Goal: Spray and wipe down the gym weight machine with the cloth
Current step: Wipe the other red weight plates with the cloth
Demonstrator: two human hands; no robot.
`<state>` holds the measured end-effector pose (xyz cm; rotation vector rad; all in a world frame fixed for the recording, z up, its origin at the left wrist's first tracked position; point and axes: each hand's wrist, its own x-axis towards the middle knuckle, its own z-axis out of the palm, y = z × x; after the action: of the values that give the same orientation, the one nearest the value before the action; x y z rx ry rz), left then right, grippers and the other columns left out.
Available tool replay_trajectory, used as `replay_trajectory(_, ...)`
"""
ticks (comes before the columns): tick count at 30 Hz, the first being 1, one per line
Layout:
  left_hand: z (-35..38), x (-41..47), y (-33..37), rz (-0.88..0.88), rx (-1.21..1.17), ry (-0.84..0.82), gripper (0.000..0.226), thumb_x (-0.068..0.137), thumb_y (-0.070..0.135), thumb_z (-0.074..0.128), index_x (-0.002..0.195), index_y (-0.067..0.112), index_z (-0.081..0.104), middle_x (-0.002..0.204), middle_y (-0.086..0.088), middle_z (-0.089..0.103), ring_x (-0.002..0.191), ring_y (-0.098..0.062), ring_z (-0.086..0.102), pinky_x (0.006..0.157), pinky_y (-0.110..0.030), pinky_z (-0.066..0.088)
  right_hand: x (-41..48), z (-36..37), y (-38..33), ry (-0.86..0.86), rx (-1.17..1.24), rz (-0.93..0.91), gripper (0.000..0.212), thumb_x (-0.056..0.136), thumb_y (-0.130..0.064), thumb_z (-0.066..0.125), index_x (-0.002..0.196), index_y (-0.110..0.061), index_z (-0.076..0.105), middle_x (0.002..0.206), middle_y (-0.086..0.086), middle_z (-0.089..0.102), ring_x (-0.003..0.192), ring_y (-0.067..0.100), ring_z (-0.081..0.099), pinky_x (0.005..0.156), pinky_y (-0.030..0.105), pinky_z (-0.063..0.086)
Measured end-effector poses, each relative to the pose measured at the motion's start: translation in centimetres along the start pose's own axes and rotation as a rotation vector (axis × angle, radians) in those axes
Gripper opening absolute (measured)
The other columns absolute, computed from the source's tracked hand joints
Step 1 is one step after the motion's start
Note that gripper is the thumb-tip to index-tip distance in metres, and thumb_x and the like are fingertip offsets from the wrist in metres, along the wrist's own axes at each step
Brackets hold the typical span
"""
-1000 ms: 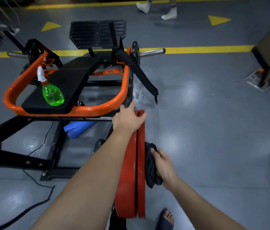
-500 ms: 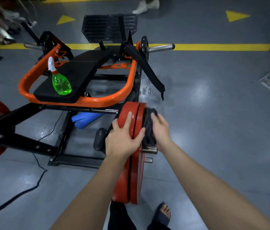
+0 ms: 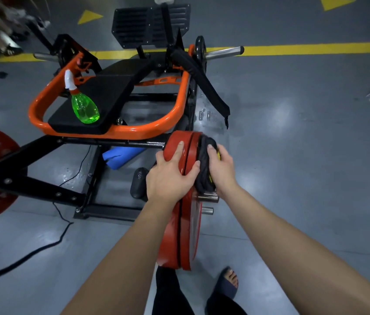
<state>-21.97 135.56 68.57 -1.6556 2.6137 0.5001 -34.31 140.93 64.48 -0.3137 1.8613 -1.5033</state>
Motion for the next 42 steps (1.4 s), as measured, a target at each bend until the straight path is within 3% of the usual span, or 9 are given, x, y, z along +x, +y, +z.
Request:
replay_trajectory(5,0.0,1.1,0.3,-0.009,0.024,-0.018,0.075,0.089,0.08,0.037,0.157,0.05,0.024,0.143,-0.012,0.042,0.111,-0.043,0.062,0.094,-0.045,0.049,-8.1,-1.1,7.4,-0.079,-0.139,0.041,0.029,0.106,-0.037,0.051,0.128,-0.024,0.067,0.118,-0.006,0.073,0.113,0.011,0.066,0.101,0.035,0.051)
replay_trajectory(9,-0.3,3.6,0.7,-0.001,0.031,-0.06,0.076,0.088,0.08,0.041,0.155,0.048,0.032,0.147,-0.016,0.044,0.122,-0.044,0.057,0.1,-0.046,0.047,-9.0,-2.0,6.6,-0.18,-0.183,0.091,0.017,0.107,-0.035,0.05,0.104,-0.028,0.065,0.096,-0.004,0.072,0.092,0.01,0.068,0.078,0.024,0.051)
replay_trajectory(15,-1.3,5.7,2.5,0.035,-0.06,0.013,0.075,0.092,0.075,0.045,0.154,0.034,0.041,0.155,-0.011,0.039,0.132,-0.043,0.051,0.105,-0.053,0.042,-5.4,-1.9,4.0,-0.134,-0.138,0.048,0.017,0.104,-0.034,0.055,0.105,-0.023,0.068,0.098,0.002,0.073,0.094,0.019,0.068,0.086,0.034,0.052)
replay_trajectory(19,-1.1,0.6,0.3,-0.038,-0.086,-0.128,0.097,0.081,0.092,0.038,0.161,0.04,0.016,0.17,-0.009,0.011,0.147,-0.042,0.031,0.115,-0.055,0.03,-5.8,-1.6,5.1,-0.133,-0.077,0.127,0.019,0.103,-0.04,0.054,0.105,-0.026,0.068,0.098,0.004,0.075,0.096,0.02,0.071,0.092,0.04,0.056)
replay_trajectory(26,0.6,-2.9,-1.3,-0.057,-0.153,0.012,0.09,0.081,0.08,0.051,0.157,0.053,0.012,0.149,-0.003,0.033,0.128,-0.033,0.054,0.105,-0.044,0.043,-0.2,0.4,6.2,-0.092,-0.036,0.145,0.024,0.095,-0.045,0.052,0.101,-0.03,0.069,0.097,0.007,0.075,0.095,0.027,0.072,0.095,0.055,0.054)
replay_trajectory(29,0.1,-1.6,-1.0,-0.031,-0.135,-0.043,0.087,0.085,0.075,0.052,0.159,0.05,0.014,0.149,-0.007,0.035,0.125,-0.038,0.056,0.106,-0.043,0.043,-1.4,0.8,6.0,-0.042,-0.034,0.127,0.023,0.1,-0.044,0.052,0.107,-0.031,0.07,0.102,0.004,0.076,0.099,0.025,0.071,0.096,0.05,0.055)
replay_trajectory(33,-1.1,1.8,-0.2,0.004,-0.056,-0.138,0.086,0.086,0.075,0.05,0.16,0.046,0.017,0.156,-0.015,0.033,0.131,-0.045,0.05,0.107,-0.046,0.041,-9.0,-0.6,7.8,-0.09,-0.193,0.16,0.033,0.108,-0.032,0.048,0.137,-0.023,0.06,0.124,-0.004,0.067,0.117,0.015,0.061,0.1,0.029,0.045)
replay_trajectory(37,-1.7,4.5,1.2,0.013,-0.018,-0.182,0.079,0.089,0.073,0.048,0.159,0.042,0.028,0.152,-0.018,0.038,0.134,-0.043,0.047,0.109,-0.045,0.039,-11.1,-1.1,7.5,-0.15,-0.181,0.187,0.026,0.108,-0.025,0.049,0.128,-0.021,0.065,0.111,-0.005,0.067,0.105,0.013,0.06,0.08,0.015,0.042)
replay_trajectory(42,-1.5,5.6,1.7,-0.013,0.005,-0.179,0.076,0.09,0.076,0.042,0.157,0.041,0.034,0.151,-0.019,0.042,0.135,-0.041,0.047,0.109,-0.044,0.039,-2.3,0.3,1.3,-0.04,0.019,0.025,0.02,0.104,-0.034,0.051,0.105,-0.025,0.069,0.099,0.002,0.075,0.097,0.022,0.07,0.085,0.037,0.055)
